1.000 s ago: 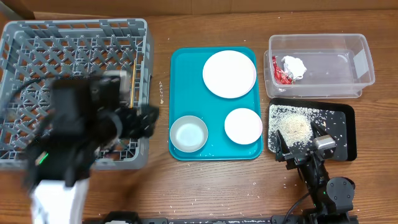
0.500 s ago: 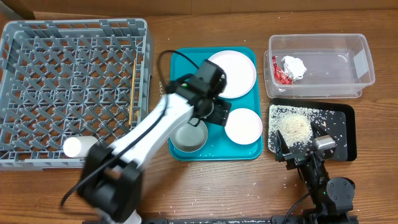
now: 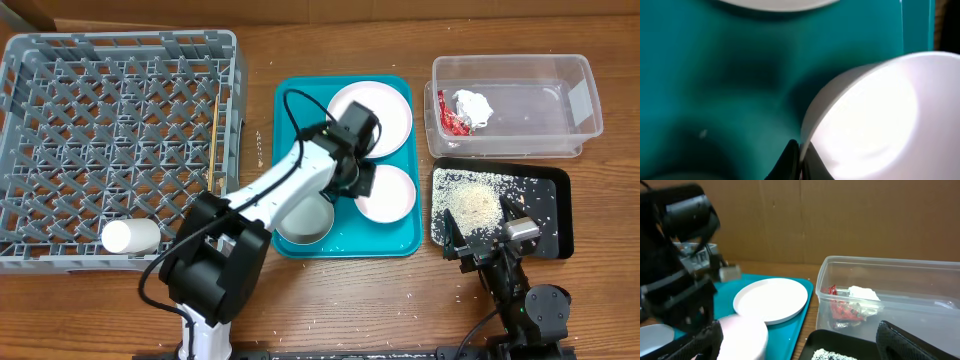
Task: Sort waste into correct bins and load items into the dishwasher
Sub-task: 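Grasp the small white bowl on the tray with the left gripper, then carry the small white bowl into the dish rack and release it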
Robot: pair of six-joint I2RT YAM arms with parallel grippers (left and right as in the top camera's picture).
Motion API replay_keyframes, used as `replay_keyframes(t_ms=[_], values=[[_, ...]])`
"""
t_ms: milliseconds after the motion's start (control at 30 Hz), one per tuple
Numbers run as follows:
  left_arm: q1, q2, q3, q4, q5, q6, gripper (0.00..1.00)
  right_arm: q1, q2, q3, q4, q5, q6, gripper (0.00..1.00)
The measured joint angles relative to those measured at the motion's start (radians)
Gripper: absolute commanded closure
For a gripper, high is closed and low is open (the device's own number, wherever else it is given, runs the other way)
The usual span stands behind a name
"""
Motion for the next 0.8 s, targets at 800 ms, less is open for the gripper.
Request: replay_keyframes(t_ms=[800], values=[[0.492,-0.2,0.284,-0.621,-1.235,-0.195,0.96,0.0,0.0,0.0,0.0,0.0,-0.001,0.0]])
